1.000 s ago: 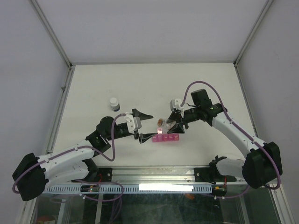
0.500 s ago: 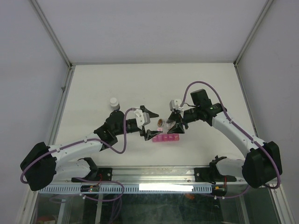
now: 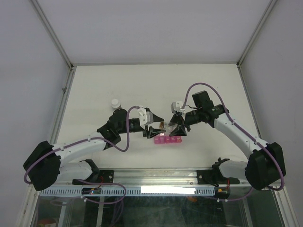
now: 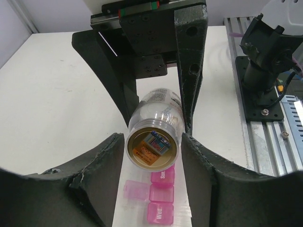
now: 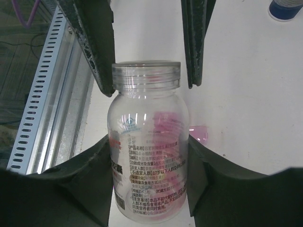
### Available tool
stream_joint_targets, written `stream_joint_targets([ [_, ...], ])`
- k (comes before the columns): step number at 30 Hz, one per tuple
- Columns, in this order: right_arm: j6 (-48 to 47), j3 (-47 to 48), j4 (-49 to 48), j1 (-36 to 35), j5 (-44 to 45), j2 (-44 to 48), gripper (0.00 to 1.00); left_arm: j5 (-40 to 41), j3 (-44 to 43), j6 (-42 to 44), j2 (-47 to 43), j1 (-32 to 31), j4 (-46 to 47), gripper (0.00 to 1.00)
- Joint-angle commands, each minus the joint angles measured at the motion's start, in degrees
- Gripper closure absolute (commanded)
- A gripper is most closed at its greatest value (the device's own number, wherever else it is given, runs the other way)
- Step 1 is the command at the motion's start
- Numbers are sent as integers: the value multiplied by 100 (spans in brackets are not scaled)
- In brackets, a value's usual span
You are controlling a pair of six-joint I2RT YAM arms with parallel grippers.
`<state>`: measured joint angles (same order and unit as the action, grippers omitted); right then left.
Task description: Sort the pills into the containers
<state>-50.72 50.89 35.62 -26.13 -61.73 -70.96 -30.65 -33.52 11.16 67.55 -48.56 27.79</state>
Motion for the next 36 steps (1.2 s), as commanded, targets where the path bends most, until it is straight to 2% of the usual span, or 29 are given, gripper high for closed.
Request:
stream_joint_targets([
  [1,-86,256,-53,-42,-76,7,100,-329,-299,-129,68,108,84,54],
  [3,-83,261,-47,-41,-67,7,100,-358,-346,-184,90,130,23,67],
  [5,-84,262,-46,-42,-52,11,100,-304,-373,-312,94,144,-42,86],
  [8,-36,271,-76,-46,19,31,100,-30,-320,-767,-4,153,-31,100],
  [10,97,258,-189,-42,145,45,100,217,-281,-1383,-81,153,-19,100],
  [12,243,245,-341,-34,300,68,100,640,-231,-2665,-207,141,-20,100],
  [15,455,213,-535,-33,463,61,100,2048,37,-4356,-467,-142,-12,100],
  [18,600,209,-636,-33,572,-6,100,3611,-63,-4803,-540,-981,-440,100],
  [21,660,211,-661,-33,614,-15,100,3681,-211,-4936,-445,-1103,-568,100],
  [22,663,211,-661,-35,590,-15,100,3613,-204,-4877,-429,-1103,-505,94],
  [24,657,219,-646,-22,548,-9,100,3611,-142,-4760,-485,-1107,-402,47],
  [27,612,223,-586,32,392,2,100,3727,205,-4434,-829,-1097,-56,16],
  [29,592,227,-565,38,337,-1,100,3734,547,-3979,-1160,-1095,277,4],
  [31,543,239,-522,38,269,-23,100,3468,1045,-3186,-1531,-1089,937,1],
  [33,419,238,-411,33,155,-36,100,2900,1552,-1875,-1885,-1086,1430,1],
  [36,138,233,-233,37,-76,-41,100,2114,1903,296,-2228,-1043,1476,1],
])
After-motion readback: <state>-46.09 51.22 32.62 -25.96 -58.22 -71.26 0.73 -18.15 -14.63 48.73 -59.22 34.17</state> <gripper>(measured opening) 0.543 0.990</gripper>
